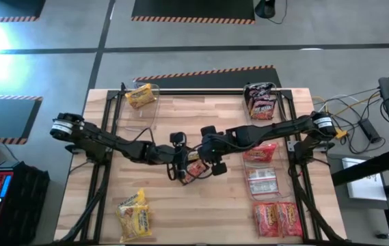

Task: Sort Maruchan noodles
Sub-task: Put the yellow noodle pack into the top left transparent bin

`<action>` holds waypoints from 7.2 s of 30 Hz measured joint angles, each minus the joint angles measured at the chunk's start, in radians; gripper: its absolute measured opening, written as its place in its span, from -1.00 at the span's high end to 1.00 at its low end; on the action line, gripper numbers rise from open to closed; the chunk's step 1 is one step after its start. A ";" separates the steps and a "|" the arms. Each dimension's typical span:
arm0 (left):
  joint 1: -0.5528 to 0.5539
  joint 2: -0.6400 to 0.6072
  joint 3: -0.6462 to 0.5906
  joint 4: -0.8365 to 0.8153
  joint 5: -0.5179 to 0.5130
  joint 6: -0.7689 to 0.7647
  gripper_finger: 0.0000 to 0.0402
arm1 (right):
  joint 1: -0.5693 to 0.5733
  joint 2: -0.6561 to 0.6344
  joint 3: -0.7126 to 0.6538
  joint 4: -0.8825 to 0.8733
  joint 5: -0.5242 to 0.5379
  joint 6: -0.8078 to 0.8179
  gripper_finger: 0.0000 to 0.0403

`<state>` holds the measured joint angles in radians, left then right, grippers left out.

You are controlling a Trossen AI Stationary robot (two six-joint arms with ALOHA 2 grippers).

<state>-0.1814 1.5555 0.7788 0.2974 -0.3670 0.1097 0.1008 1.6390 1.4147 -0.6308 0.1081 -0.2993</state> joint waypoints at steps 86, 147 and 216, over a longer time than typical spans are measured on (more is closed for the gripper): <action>0.908 -0.266 -0.234 -0.394 0.010 -0.044 0.36 | 0.001 -0.008 0.037 -0.501 0.155 0.334 0.07; 0.951 -0.266 0.059 -0.876 0.184 0.309 0.59 | -0.003 -0.008 0.037 -0.449 0.150 0.236 0.07; 1.170 -0.071 0.319 -1.074 0.202 0.351 0.34 | -0.026 -0.008 0.037 -0.428 0.075 0.131 0.07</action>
<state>0.9882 1.4845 1.0978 -0.7768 -0.1647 0.4607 0.0753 1.6312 1.4517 -1.0584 0.1835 -0.1686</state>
